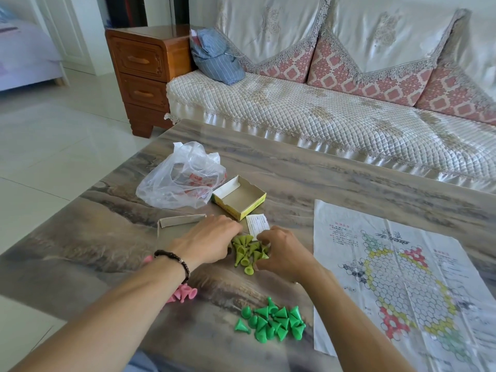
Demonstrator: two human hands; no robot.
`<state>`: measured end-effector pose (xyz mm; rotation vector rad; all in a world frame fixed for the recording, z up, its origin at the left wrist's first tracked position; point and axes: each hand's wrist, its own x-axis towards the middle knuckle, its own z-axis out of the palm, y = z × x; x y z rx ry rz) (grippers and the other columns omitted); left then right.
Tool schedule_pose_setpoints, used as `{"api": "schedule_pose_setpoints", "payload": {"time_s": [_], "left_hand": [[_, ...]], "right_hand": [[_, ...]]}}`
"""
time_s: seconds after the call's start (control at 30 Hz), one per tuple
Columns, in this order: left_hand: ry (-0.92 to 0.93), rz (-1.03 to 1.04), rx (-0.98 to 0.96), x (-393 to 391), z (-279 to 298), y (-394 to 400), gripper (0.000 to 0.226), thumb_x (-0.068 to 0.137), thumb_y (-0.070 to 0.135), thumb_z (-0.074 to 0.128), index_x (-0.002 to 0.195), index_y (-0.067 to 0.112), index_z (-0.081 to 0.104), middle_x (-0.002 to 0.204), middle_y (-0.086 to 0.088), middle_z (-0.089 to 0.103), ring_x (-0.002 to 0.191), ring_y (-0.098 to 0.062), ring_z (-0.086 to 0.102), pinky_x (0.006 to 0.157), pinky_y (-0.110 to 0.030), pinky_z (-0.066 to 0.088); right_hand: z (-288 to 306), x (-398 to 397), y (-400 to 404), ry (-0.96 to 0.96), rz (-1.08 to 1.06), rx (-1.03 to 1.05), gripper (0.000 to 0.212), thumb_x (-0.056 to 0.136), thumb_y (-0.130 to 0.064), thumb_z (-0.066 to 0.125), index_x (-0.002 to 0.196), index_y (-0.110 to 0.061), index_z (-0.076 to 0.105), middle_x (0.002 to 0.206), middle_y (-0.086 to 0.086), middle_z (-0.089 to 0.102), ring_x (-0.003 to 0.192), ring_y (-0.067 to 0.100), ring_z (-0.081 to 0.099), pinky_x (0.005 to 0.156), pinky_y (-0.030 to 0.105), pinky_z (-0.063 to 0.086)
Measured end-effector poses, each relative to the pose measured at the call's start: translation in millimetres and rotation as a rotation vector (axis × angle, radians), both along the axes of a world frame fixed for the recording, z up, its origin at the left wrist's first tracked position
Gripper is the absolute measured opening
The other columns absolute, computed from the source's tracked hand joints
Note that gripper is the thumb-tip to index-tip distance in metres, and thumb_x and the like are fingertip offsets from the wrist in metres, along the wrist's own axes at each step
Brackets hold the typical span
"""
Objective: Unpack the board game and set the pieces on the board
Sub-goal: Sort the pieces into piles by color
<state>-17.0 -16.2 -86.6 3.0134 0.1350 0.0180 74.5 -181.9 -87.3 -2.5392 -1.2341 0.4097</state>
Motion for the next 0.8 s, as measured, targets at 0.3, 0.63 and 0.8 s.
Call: {"api": "schedule_pose_setpoints", "payload": {"time_s": [0.3,0.63,0.8], "left_hand": [[-0.17,-0.006,-0.134,-26,8,3,0.049,0.086,0.026,0.068,0.133,0.023,0.054,0.12,0.004,0.063,0.111,-0.014,0.057,0.114,-0.041,0.022],[-0.416,0.251,-0.4,-150,-14,38,0.042,0.079,0.043,0.052,0.114,0.023,0.06,0.114,0.015,0.053,0.1,-0.005,0.054,0.082,-0.033,0.05],[-0.295,0.23,-0.486,-181,-30,46,0.046,0.068,0.035,0.063,0.111,0.034,0.048,0.109,0.017,0.048,0.101,-0.005,0.051,0.085,-0.033,0.049]], "right_hand": [[10,-15,-11,-0.032,-0.023,0.14,0.063,0.074,-0.045,0.07,0.129,-0.018,0.055,0.117,0.0,0.057,0.1,0.015,0.057,0.085,0.03,0.049],[9,-97,19,-0.015,0.086,0.214,0.044,0.077,-0.04,0.063,0.116,-0.019,0.062,0.105,0.001,0.059,0.097,0.017,0.056,0.08,0.029,0.046],[-14,-133,37,-0.064,0.16,0.19,0.06,0.075,-0.05,0.063,0.128,-0.024,0.051,0.119,-0.002,0.052,0.112,0.019,0.046,0.091,0.033,0.043]]}}
